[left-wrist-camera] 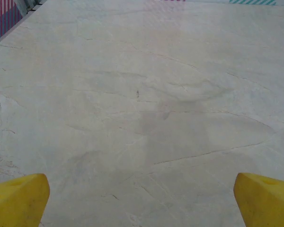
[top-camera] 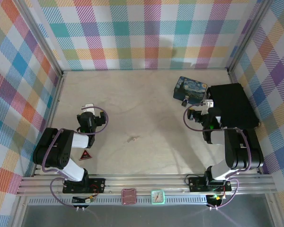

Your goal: Unlock a padlock with a key

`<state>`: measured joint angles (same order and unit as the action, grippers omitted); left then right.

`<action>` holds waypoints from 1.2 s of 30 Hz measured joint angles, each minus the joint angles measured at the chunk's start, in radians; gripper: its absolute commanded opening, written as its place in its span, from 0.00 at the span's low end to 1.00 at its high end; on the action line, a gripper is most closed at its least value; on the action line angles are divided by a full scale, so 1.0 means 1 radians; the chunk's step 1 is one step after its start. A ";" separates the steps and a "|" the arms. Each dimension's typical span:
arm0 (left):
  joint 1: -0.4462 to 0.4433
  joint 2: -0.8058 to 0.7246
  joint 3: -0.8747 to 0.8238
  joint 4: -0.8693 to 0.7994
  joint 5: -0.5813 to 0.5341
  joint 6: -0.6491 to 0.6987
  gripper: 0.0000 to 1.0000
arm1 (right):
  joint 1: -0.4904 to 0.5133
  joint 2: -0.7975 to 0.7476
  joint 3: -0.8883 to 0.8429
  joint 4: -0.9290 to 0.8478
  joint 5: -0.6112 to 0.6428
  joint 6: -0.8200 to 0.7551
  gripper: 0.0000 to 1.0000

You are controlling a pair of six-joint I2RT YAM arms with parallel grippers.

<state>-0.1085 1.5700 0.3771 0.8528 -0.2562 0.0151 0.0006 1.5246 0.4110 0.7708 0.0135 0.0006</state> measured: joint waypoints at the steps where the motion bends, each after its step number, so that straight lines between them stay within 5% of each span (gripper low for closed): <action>1: 0.000 0.000 0.000 0.000 0.000 0.000 1.00 | 0.000 0.000 0.000 0.000 0.000 0.000 0.99; 31: 0.000 0.000 0.000 0.000 -0.008 0.000 1.00 | 0.001 -0.001 0.000 -0.001 0.000 0.000 0.99; 36: -0.026 -0.034 0.003 -0.037 -0.070 0.005 1.00 | 0.024 -0.098 0.010 -0.108 0.031 0.003 0.99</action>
<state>-0.1345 1.5360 0.3798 0.8162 -0.3264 0.0204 0.0242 1.4269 0.4206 0.6624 0.0444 0.0032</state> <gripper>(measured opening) 0.997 0.989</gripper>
